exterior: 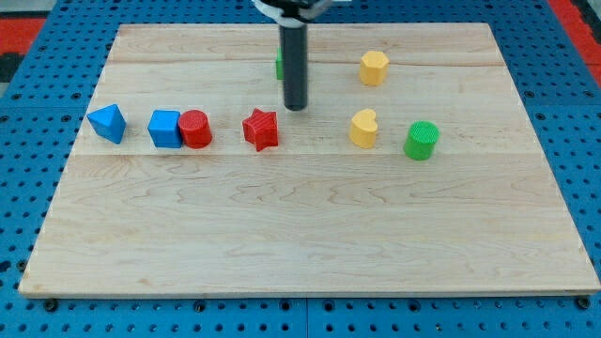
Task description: Move the yellow heart right to the yellow hexagon
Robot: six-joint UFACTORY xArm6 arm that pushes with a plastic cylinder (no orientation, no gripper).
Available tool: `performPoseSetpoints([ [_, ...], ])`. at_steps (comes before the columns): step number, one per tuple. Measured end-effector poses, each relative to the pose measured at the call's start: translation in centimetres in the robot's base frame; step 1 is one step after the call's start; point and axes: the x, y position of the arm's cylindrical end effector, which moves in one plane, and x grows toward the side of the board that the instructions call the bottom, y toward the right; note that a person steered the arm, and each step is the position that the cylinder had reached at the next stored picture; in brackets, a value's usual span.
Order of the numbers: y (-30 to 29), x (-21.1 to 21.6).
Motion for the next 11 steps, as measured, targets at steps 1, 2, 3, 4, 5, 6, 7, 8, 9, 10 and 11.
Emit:
performPoseSetpoints([
  [1,0.5,4.4],
  [2,4.7,5.5],
  [3,10.3,1.1],
  [4,11.6,2.0],
  [5,15.6,2.9],
  [6,18.4,-1.4],
  [7,19.3,-4.9],
  [8,22.3,-3.1],
  [9,19.6,-2.6],
  [10,16.9,-3.1],
  [11,16.9,-2.6],
])
